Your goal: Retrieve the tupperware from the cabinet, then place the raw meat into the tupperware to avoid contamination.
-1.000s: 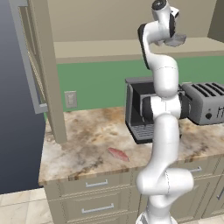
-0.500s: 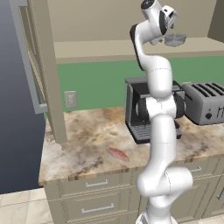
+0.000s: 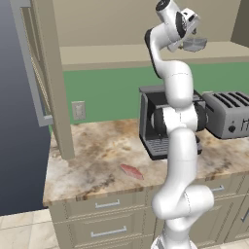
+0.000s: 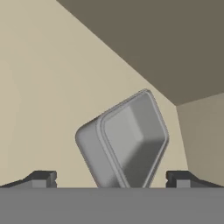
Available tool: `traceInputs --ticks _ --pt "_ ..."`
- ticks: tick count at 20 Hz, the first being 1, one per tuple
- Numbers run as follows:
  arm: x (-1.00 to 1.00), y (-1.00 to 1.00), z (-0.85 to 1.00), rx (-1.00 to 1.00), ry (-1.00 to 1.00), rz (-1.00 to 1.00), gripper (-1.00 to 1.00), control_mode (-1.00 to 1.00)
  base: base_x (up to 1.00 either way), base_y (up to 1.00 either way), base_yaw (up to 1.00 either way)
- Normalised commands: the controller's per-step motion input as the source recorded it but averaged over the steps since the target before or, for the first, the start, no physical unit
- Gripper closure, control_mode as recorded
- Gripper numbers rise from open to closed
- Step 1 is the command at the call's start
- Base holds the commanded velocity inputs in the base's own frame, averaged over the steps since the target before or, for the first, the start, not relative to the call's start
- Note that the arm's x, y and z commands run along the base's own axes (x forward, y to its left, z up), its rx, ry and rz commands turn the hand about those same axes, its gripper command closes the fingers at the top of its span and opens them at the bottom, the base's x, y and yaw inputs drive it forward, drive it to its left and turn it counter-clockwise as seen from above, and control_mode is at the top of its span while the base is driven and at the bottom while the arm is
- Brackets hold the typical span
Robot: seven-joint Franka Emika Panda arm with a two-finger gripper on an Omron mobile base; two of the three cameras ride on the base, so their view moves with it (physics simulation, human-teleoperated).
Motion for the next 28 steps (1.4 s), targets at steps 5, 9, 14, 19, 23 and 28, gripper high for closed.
traceInputs --ticks 5,9,14,19,23,28 --pt "-0.03 -0.21 -0.32 0.02 0.00 -0.02 -1.00 -1.00 0.00 0.00 0.00" --pt "-0.08 -0.25 -0.16 0.04 0.00 -0.02 -1.00 -1.00 0.00 0.00 0.00" --pt "-0.04 -0.22 -0.02 0.03 0.00 0.00 -1.00 -1.00 0.00 0.00 0.00" --pt "-0.02 -0.24 -0.13 0.03 0.01 -0.01 -1.00 -1.00 0.00 0.00 0.00" --pt "0.05 -0.30 -0.19 0.03 0.06 0.00 -1.00 -1.00 0.00 0.00 0.00" --pt "0.16 -0.26 -0.17 0.04 0.05 0.00 -1.00 -1.00 0.00 0.00 0.00"
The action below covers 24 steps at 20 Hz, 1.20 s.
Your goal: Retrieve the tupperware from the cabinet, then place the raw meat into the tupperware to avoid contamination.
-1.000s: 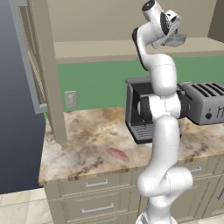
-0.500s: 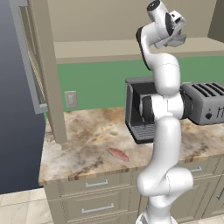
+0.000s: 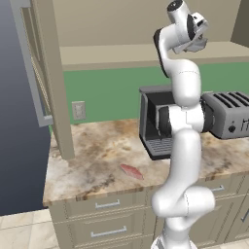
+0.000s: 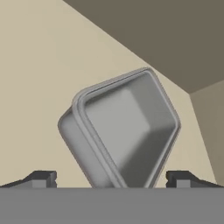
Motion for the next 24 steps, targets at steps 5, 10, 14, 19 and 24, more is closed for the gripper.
traceInputs --ticks 5,10,14,19,24 --pt "0.22 -0.30 -0.15 0.04 0.07 0.00 -1.00 -1.00 0.00 0.00 0.00" --pt "0.23 -0.30 -0.16 0.05 0.02 0.00 -1.00 -1.00 0.00 0.00 0.00" --pt "0.39 -0.26 -0.24 0.11 0.02 0.04 -1.00 -1.00 0.00 0.00 0.00" --pt "0.33 0.03 -0.16 0.05 0.02 0.12 -1.00 -1.00 0.00 0.00 0.00" --pt "0.22 0.03 -0.08 0.04 0.11 0.13 -1.00 -1.00 0.00 0.00 0.00"
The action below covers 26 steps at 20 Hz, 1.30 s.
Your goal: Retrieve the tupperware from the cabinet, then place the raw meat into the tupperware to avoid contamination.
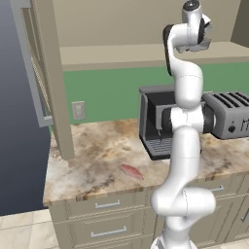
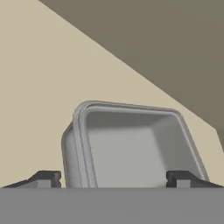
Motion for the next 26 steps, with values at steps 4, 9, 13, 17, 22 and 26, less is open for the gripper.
traceInputs --ticks 4,9,13,17,22,26 --pt "0.15 0.14 -0.12 0.03 0.17 0.15 -1.00 -1.00 0.00 0.00 0.00" --pt "0.09 0.23 -0.20 0.03 0.19 0.08 1.00 -1.00 0.00 0.00 0.00" --pt "0.03 0.21 -0.20 0.03 0.19 0.04 1.00 -1.00 0.00 0.00 0.00" --pt "0.00 0.16 -0.24 0.03 0.14 0.04 1.00 -1.00 0.00 0.00 0.00" --pt "0.00 0.18 -0.23 0.03 0.11 0.03 1.00 -1.00 0.00 0.00 0.00" --pt "0.02 0.27 -0.01 -0.02 -0.04 0.01 1.00 -1.00 0.00 0.00 0.00"
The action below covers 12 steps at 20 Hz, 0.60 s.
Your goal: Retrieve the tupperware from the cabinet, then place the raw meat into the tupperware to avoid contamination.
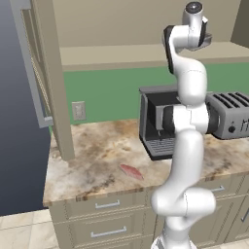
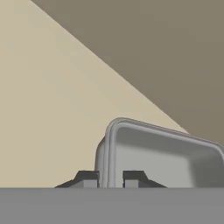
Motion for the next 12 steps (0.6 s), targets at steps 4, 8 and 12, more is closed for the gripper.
traceInputs --ticks 4,8,12 --pt "0.00 0.23 0.02 -0.05 -0.12 0.00 1.00 -1.00 0.00 0.00 0.00" --pt "0.07 0.08 -0.11 -0.10 -0.16 0.00 1.00 -1.00 0.00 0.00 0.00" --pt "0.09 0.04 -0.43 -0.25 -0.13 0.00 1.00 -1.00 0.00 0.00 0.00"
